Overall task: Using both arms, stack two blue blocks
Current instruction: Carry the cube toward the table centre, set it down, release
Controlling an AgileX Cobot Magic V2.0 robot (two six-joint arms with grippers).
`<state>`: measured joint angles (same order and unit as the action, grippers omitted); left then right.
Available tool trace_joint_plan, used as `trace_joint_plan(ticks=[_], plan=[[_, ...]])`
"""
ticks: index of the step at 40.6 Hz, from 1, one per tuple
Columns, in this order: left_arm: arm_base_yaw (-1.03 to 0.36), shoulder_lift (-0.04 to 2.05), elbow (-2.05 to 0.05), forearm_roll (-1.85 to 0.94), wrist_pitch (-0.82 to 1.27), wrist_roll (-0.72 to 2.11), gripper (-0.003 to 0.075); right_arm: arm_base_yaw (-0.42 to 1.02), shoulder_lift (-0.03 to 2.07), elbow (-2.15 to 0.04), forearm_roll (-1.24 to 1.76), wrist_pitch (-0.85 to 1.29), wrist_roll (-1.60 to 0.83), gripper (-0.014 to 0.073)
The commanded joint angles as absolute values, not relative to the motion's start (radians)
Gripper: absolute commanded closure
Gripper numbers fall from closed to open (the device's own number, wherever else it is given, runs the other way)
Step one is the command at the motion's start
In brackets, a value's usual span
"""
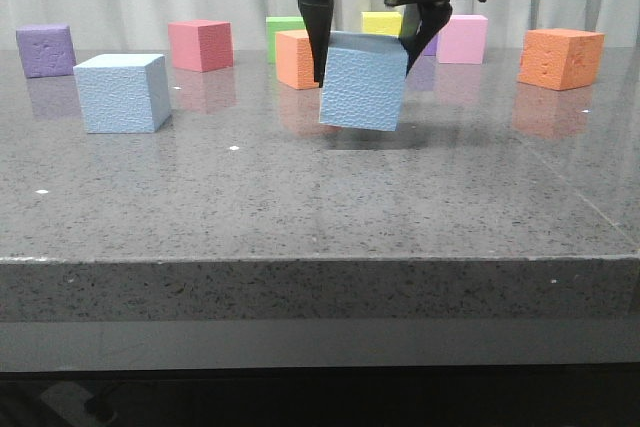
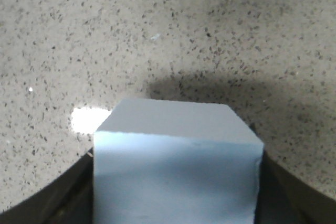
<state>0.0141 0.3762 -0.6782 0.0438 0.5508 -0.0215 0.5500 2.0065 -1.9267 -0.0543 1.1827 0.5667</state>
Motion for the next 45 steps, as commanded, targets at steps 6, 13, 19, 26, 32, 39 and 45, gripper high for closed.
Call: trace_joint_plan(ticks=[6,13,19,26,32,39,45], plan=[[0.016,0.392,-0.71,0.045,0.468,-0.029,0.0135,0.547,1.984,-1.964,-0.066,1.158,0.574,0.025],[0.016,0.392,-0.71,0.045,0.468,-0.029,0.0135,0.547,1.986,-1.965,-0.065,1.151,0.574,0.025],[0.016,0.392,-0.71,0.045,0.468,-0.029,0.0135,0.547,1.986,-1.965,-0.065,1.15,0.549,0.0237],[0.016,0.392,-0.71,0.045,0.468,-0.029,0.0135,0.547,1.986,-1.965,-0.065,1.145,0.531,0.0039],[0.016,0.392,-0.71,0.045,0.468,-0.029,0.0135,0.547,1.984,-1.97,-0.065,1.148,0.491,-0.0009],[0.016,0.392,-0.71,0.045,0.468,-0.029,0.0135,0.547,1.932,-1.972,-0.018,1.175,0.369,-0.001],[0.016,0.392,-0.71,0.045,0.468,-0.029,0.0135,0.542,1.845,-1.972,0.0,1.218,0.252,-0.001]])
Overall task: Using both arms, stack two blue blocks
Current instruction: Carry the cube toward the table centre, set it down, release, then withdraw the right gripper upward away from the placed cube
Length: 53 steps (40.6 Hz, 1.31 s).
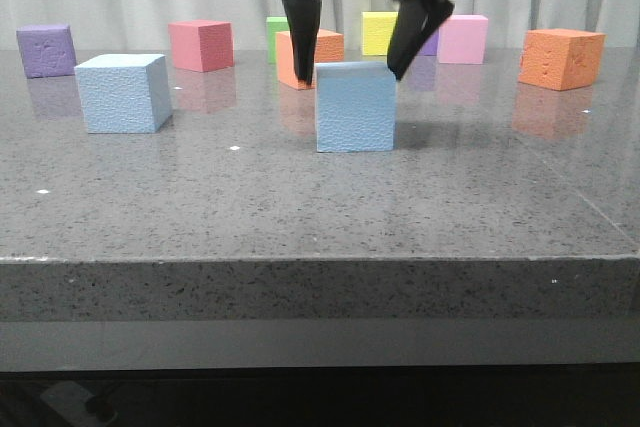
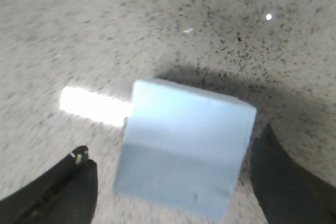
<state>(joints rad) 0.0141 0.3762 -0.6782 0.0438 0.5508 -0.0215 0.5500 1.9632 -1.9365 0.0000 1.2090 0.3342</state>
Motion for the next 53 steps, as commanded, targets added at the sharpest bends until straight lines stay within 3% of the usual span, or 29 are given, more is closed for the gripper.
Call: trace_joint_plan(ticks=[1,14,28,36,44,53], plan=[[0.016,0.392,-0.71,0.045,0.468,-0.029,0.0135,0.538,1.824,-1.972,0.0,1.224,0.235,-0.001],[0.016,0.392,-0.71,0.045,0.468,-0.029,0.0135,0.474,1.545,-1.911,0.0,1.292,-0.099,-0.001],[0.016,0.392,-0.71,0.045,0.468,-0.029,0.0135,0.319,1.057,-1.278,0.0,0.937,-0.143,-0.001],[0.016,0.392,-0.71,0.045,0.468,-0.029,0.0135,0.309,0.771,-0.988,0.044,0.808,-0.134,-0.001],[0.016,0.392,-0.71,0.045,0.468,-0.029,0.0135,0.31,0.532,-0.821,0.136,0.792,-0.135,-0.001],[0.016,0.392,-0.71,0.045,0.468,-0.029,0.0135,0.31,0.391,-0.774,0.193,0.794,-0.165,-0.001]])
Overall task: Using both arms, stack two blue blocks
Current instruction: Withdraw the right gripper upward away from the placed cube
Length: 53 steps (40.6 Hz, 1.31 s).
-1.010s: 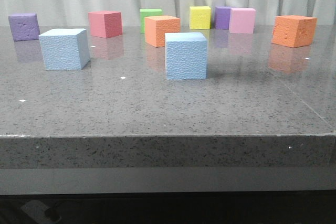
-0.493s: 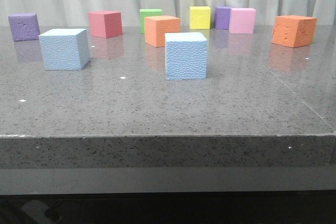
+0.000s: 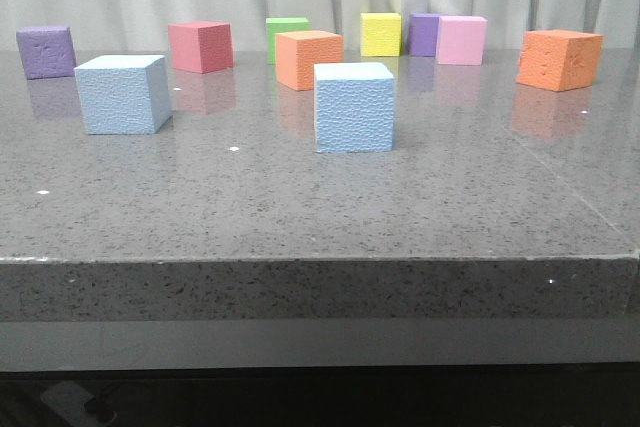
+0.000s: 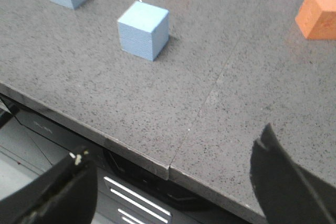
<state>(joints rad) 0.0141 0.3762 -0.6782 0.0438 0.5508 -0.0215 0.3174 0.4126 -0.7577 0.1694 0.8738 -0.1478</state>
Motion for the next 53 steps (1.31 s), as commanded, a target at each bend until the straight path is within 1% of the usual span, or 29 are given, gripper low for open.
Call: trace_joint_plan(ticks=[1,53], plan=[[0.016,0.392,-0.71,0.045,0.468,-0.029,0.0135,0.31,0.385,-0.773,0.196,0.797,-0.165,-0.001],[0.016,0.392,-0.71,0.039,0.453,-0.029,0.0135,0.31,0.379,-0.773,0.207,0.808,-0.165,-0.001]])
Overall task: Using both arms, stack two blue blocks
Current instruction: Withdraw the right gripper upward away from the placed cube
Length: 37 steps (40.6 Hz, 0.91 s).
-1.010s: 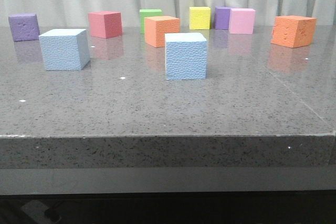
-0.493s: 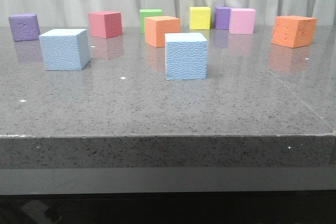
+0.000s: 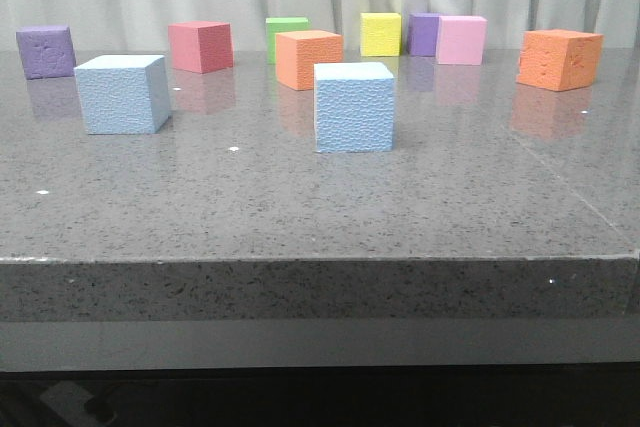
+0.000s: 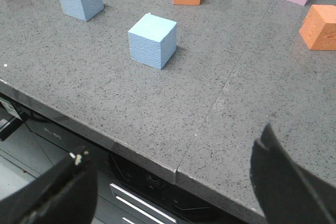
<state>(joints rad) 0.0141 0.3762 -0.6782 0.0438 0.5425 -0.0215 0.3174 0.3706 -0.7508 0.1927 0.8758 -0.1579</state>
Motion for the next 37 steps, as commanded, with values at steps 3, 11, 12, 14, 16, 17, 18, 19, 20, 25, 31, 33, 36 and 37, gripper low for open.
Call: trace_joint_plan(ticks=[3,11,12,14,16,17,18,19,20,25,31,33,36,37], plan=[[0.016,0.394,-0.71,0.037,0.453,-0.029,0.0134,0.31,0.379,-0.773,0.207,0.808,-0.165,-0.001],[0.016,0.399,-0.706,-0.017,0.422,-0.029,0.0135,0.31,0.379,-0.773,0.207,0.808,-0.165,-0.001],[0.016,0.399,-0.706,-0.028,0.417,-0.029,0.0135,0.31,0.379,-0.773,0.207,0.808,-0.165,-0.001],[0.014,0.399,-0.706,-0.035,0.415,-0.029,0.0135,0.31,0.379,-0.773,0.207,0.808,-0.165,-0.001],[0.003,0.399,-0.708,-0.035,0.418,-0.029,0.0134,0.31,0.379,-0.773,0.207,0.808,-0.165,-0.001],[-0.007,0.4,-0.708,-0.035,0.418,-0.029,0.0135,0.31,0.379,-0.773,0.207,0.808,-0.165,-0.001],[-0.016,0.402,-0.71,-0.035,0.418,-0.029,0.0135,0.31,0.379,-0.773,0.207,0.808,-0.165,-0.001],[-0.034,0.407,-0.712,-0.035,0.418,-0.029,0.0135,0.31,0.379,-0.773,0.207,0.808,-0.165,-0.001],[-0.046,0.413,-0.715,-0.033,0.418,-0.029,0.0134,0.31,0.379,-0.773,0.207,0.808,-0.165,-0.001],[-0.114,0.48,-0.747,-0.03,0.434,-0.02,0.0135,0.31,0.379,-0.773,0.207,0.808,-0.165,-0.001],[-0.181,0.624,-0.834,-0.03,0.45,-0.01,0.0135,0.31,0.379,-0.773,0.207,0.808,-0.165,-0.001],[-0.197,0.674,-0.867,-0.03,0.45,-0.01,0.0135,0.31,0.379,-0.773,0.207,0.808,-0.165,-0.001],[-0.216,0.755,-0.92,-0.03,0.45,-0.01,0.0135,0.31,0.379,-0.773,0.207,0.808,-0.165,-0.001],[-0.221,0.779,-0.934,-0.03,0.45,-0.01,0.0134,0.31,0.379,-0.773,0.207,0.808,-0.165,-0.001]])
